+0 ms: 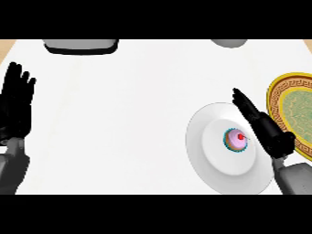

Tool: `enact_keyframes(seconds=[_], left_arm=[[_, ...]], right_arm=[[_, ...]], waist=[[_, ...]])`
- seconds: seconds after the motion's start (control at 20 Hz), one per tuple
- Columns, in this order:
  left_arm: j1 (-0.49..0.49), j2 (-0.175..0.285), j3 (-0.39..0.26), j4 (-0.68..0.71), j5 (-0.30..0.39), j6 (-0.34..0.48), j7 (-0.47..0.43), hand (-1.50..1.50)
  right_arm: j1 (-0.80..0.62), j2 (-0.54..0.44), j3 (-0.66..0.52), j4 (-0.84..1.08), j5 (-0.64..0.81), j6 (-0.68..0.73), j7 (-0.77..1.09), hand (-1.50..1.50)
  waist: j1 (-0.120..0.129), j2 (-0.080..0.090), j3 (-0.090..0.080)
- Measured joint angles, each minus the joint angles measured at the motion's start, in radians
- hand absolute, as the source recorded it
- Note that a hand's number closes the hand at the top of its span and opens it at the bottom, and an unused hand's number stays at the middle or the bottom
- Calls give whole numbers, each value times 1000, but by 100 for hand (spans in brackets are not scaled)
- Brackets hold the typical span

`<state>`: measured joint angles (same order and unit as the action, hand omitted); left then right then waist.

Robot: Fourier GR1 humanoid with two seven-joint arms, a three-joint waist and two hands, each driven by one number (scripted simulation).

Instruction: Pick the cupcake from the plate and place it in the plate

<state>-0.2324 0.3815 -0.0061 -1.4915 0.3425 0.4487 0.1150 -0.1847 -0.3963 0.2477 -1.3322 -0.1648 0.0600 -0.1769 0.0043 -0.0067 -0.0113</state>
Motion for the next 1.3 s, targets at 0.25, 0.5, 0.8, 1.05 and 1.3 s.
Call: enact_keyframes(seconds=[0.25, 0.5, 0.8, 1.05, 1.3], left_arm=[[64, -32, -103, 39, -12, -70, 39, 0], [125, -80, -223, 76, -14, -156, 60, 0], [152, -90, -254, 87, -14, -226, 37, 0], [174, -100, -255, 78, -30, -234, 30, 0], [184, -105, -250, 75, -32, -236, 26, 0]], right_arm=[[-173, -67, -92, -12, -127, 175, -8, 150], [-313, -184, -181, 80, -52, 180, -90, -150], [-407, -209, -298, 369, -98, 316, -310, -150], [-459, -268, -294, 508, -27, 426, -434, -150], [-463, -364, -175, 454, 126, 456, -436, -150]], waist=[[14, 11, 9], [25, 21, 9], [29, 18, 14], [21, 12, 16], [15, 8, 15]])
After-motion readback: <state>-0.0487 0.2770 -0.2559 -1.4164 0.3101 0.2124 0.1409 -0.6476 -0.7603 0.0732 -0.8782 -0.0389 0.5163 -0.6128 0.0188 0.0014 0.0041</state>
